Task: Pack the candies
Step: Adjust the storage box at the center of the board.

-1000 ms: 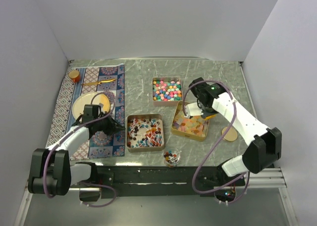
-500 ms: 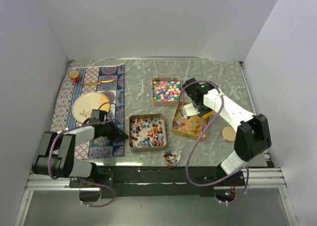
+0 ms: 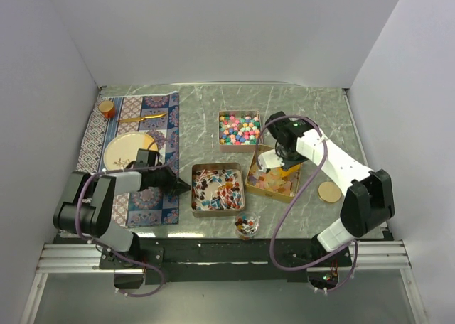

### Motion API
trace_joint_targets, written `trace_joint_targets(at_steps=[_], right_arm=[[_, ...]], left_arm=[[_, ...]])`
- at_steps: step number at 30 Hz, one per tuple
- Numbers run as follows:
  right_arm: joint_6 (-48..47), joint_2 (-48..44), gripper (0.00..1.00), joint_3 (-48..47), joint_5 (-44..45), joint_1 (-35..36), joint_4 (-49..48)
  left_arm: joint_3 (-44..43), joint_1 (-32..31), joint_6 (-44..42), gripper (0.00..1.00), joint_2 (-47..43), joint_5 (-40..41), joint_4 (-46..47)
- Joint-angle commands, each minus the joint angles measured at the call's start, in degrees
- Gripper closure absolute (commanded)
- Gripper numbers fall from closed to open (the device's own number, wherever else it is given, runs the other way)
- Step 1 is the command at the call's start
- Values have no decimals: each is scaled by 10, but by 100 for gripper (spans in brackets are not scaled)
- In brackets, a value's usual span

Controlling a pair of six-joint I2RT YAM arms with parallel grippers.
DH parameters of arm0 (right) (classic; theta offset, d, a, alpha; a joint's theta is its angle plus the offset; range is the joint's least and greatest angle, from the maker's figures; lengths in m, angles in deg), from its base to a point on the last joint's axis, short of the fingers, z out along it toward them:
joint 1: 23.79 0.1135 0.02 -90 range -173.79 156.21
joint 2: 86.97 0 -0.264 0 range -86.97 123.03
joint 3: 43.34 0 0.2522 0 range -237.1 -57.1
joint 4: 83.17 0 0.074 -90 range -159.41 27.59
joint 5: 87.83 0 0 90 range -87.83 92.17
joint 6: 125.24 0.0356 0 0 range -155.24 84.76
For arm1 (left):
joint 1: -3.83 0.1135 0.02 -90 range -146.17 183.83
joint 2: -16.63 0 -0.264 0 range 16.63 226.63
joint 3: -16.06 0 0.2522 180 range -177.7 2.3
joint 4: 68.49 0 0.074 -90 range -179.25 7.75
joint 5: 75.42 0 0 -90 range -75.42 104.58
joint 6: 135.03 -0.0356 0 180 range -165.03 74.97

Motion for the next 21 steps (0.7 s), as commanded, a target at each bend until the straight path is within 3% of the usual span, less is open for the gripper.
trace_joint_targets(at_steps=[1,9,21], right_arm=[[-5,-14,100,16,-78,-3,7],[46,6,100,32,-116,-2,-14],[42,-20,100,122,-158,-2,-103]], left_arm=[[-29,-3,-10,99,19,-24,23],[-39,-3,-11,99,33,-27,30],[-48,-4,-14,99,48,-29,35]])
